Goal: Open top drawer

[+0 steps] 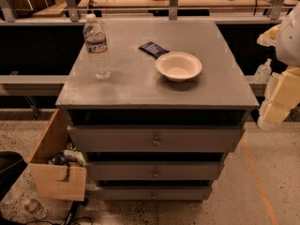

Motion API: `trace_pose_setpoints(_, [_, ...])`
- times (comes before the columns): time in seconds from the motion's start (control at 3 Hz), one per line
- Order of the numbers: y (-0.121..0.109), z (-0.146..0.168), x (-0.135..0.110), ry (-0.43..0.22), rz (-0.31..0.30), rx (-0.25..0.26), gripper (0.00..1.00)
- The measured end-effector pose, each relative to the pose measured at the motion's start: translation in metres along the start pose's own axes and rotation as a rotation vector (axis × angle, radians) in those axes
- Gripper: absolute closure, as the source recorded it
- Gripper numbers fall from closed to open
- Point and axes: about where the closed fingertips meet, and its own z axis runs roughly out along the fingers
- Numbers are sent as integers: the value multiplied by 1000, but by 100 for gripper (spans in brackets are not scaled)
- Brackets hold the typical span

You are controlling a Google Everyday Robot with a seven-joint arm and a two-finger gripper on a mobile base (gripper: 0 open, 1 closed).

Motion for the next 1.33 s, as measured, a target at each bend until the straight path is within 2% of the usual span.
trace_pose_setpoints(0.67, [6, 11, 0, -1, 7, 16, 0])
trace_pose_setpoints(1.0, [21, 34, 5, 5, 49, 75, 0])
trace_pose_setpoints(1.33, [38, 72, 10, 6, 88, 127, 0])
